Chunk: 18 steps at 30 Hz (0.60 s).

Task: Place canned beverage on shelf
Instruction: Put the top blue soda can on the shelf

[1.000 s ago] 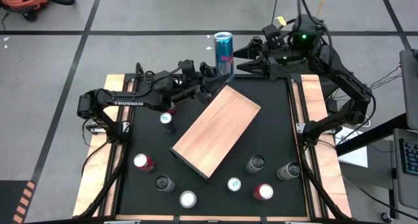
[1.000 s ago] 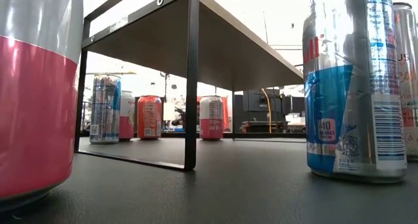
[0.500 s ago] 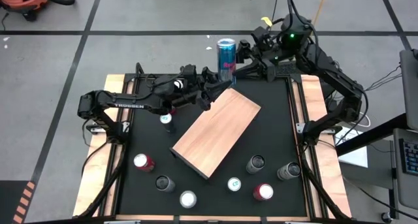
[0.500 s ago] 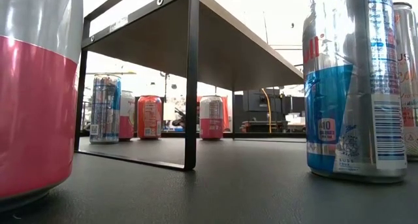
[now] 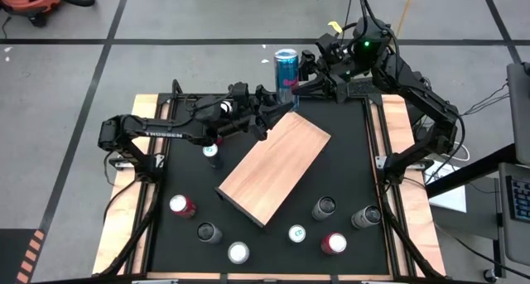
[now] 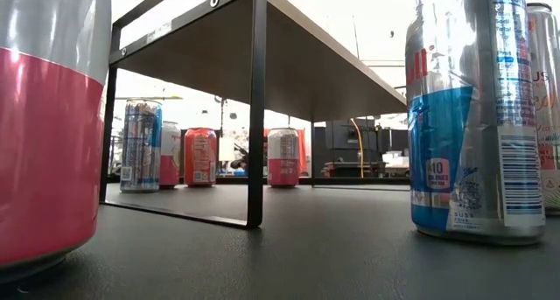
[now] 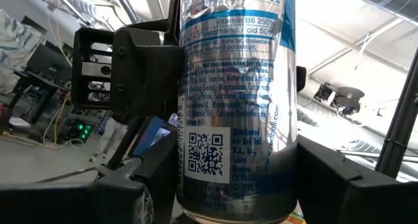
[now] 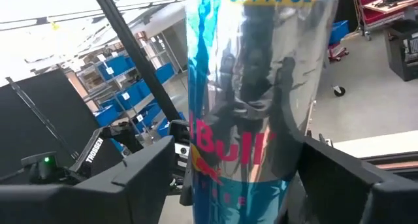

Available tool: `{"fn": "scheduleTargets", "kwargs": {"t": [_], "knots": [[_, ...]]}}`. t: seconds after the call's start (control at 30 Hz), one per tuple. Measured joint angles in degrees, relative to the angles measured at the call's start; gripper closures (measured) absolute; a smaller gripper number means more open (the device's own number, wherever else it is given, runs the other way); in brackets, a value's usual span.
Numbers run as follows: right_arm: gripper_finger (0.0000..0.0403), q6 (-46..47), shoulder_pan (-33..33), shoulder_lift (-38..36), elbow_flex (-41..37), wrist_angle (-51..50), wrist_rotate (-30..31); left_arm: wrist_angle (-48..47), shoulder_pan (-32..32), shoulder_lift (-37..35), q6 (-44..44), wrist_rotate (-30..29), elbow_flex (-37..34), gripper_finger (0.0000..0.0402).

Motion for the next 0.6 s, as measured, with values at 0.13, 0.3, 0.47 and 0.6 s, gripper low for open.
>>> {"fn": "scheduleTargets", "kwargs": {"t": [0.13, 0.3, 0.47, 0.6], "knots": [[0.0115, -1.09, 0.41, 0.63, 0.02, 0.36, -0.30, 0.14, 0.00, 0.00, -0.02, -0.02, 0.00, 0.0168], [0.0126, -1.21, 0.59, 1.01, 0.02, 0.28, -0.22, 0.03, 0.04, 0.00, -0.46, -0.28, 0.00, 0.0168], [0.0156, -1.93, 0.61, 1.05, 0.02, 0.09, 0.11, -0.57, 0.04, 0.00, -0.44, -0.46, 0.00, 0.0168], [0.0182, -1.91, 0.61, 1.05, 0.02, 0.07, 0.21, -1.23, -0.14, -0.01, -0.43, -2.05, 0.03, 0.0165]]}}
